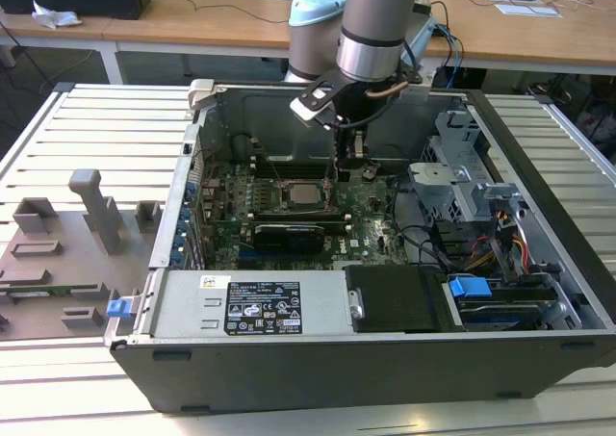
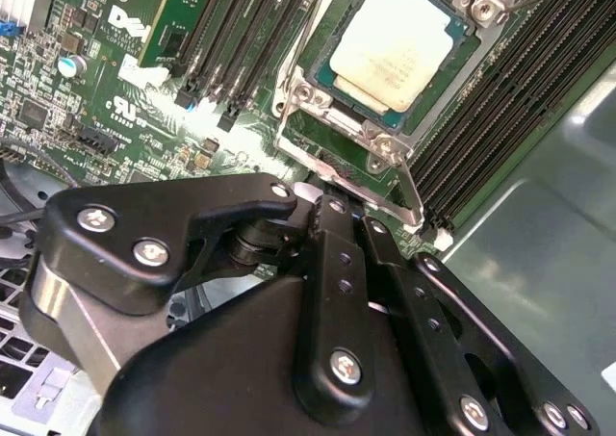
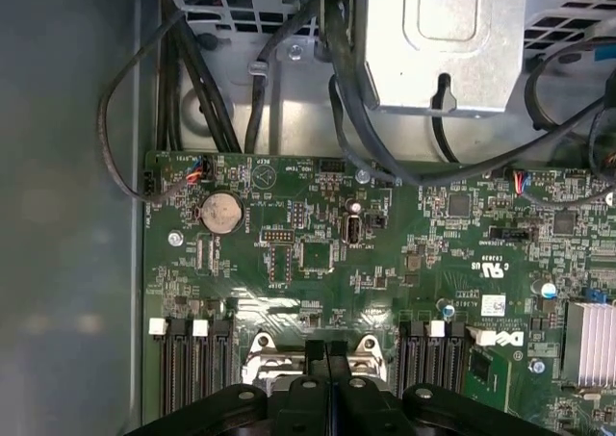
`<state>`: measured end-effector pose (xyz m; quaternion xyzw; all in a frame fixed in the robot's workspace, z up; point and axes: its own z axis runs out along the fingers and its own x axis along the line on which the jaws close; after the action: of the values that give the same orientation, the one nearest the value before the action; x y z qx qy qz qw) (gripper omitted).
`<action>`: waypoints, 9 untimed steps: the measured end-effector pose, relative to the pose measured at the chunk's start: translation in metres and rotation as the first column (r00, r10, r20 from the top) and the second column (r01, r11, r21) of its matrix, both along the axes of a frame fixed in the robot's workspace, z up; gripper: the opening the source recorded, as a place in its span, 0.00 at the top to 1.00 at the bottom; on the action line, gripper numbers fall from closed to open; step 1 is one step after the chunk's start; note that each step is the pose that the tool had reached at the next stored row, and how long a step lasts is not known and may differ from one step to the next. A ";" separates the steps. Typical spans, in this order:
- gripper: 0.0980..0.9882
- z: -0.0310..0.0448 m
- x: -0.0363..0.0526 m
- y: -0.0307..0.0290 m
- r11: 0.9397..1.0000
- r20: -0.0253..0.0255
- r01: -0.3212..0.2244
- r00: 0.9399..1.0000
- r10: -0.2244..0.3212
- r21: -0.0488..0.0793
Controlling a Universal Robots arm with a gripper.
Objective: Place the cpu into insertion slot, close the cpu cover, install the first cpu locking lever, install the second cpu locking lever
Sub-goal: 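Close the cpu cover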
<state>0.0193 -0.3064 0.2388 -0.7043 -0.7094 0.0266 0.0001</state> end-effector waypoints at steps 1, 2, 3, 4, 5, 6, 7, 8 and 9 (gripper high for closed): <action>0.99 -0.0001 -0.0012 0.0000 1.000 0.000 0.000 1.000 0.000 0.000; 0.99 -0.0002 -0.0019 0.0000 1.000 0.000 0.000 1.000 0.000 0.000; 0.99 -0.0002 -0.0030 0.0000 1.000 0.000 0.000 1.000 0.000 0.000; 0.99 -0.0003 -0.0037 0.0000 1.000 0.000 0.000 1.000 0.000 0.000; 0.99 -0.0004 -0.0051 0.0000 1.000 0.000 0.000 1.000 0.000 0.000; 0.99 -0.0005 -0.0064 0.0000 1.000 0.000 0.000 1.000 0.000 0.000; 0.99 -0.0006 -0.0075 0.0000 1.000 0.000 0.000 1.000 0.000 0.000; 0.99 -0.0006 -0.0082 0.0000 1.000 0.000 0.000 1.000 0.000 0.000; 0.99 -0.0007 -0.0089 0.0000 1.000 0.000 0.000 1.000 0.000 0.000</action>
<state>0.0105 -0.3064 0.2381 -0.7043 -0.7094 0.0266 0.0001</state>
